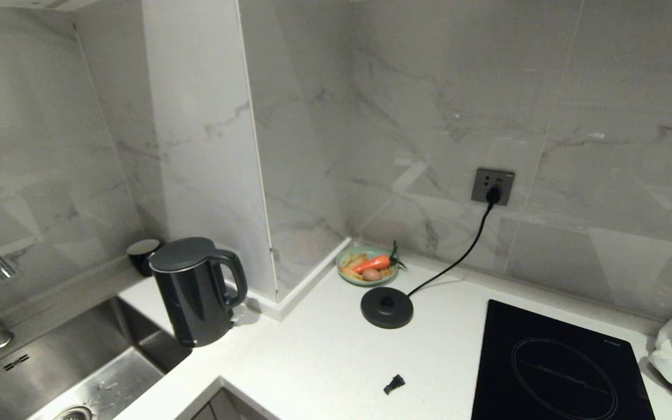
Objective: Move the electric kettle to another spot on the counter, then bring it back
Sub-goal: Grab the kettle
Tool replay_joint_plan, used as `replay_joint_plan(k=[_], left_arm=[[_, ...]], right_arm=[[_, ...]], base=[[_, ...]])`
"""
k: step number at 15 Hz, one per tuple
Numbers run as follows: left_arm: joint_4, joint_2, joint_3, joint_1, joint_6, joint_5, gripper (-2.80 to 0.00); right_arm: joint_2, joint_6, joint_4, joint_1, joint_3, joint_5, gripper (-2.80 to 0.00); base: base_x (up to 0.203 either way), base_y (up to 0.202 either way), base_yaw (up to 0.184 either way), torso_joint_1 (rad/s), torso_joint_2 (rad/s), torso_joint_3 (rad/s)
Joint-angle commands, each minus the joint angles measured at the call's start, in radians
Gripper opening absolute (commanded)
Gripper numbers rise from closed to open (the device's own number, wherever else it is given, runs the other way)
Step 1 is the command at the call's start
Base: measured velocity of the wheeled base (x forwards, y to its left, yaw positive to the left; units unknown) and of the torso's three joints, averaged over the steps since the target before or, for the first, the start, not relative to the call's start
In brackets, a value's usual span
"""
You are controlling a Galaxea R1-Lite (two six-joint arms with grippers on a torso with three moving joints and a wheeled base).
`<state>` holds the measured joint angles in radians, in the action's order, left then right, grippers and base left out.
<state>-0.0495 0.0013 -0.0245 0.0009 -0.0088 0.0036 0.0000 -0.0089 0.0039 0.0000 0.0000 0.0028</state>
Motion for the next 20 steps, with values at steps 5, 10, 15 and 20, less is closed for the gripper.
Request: replay_joint_plan(k=[5, 10, 15, 20], left_arm=[[-0.024, 0.109, -0.175, 0.001, 0.031, -0.062, -2.80], [-0.024, 0.374, -0.355, -0.001, 0.027, -0.123, -2.80], [-0.016, 0.753, -0.420, -0.029, -0.001, -0.153, -2.80], [0.214, 1.129, -0.418, -0.119, -0.047, -0.160, -2.80]], right_arm=[[0.000, 0.000, 0.001, 0.000, 0.000, 0.000, -2.80], [0.000, 0.000, 0.001, 0.000, 0.000, 0.000, -2.80], [0.000, 0.000, 0.001, 0.000, 0.000, 0.000, -2.80], [0.002, 0.000, 0.001, 0.000, 0.000, 0.000, -2.80]], base=[[0.000, 0.000, 0.000, 0.000, 0.00, 0.000], [0.000, 0.000, 0.000, 0.000, 0.00, 0.000], [0.000, 0.000, 0.000, 0.000, 0.00, 0.000], [0.000, 0.000, 0.000, 0.000, 0.00, 0.000]])
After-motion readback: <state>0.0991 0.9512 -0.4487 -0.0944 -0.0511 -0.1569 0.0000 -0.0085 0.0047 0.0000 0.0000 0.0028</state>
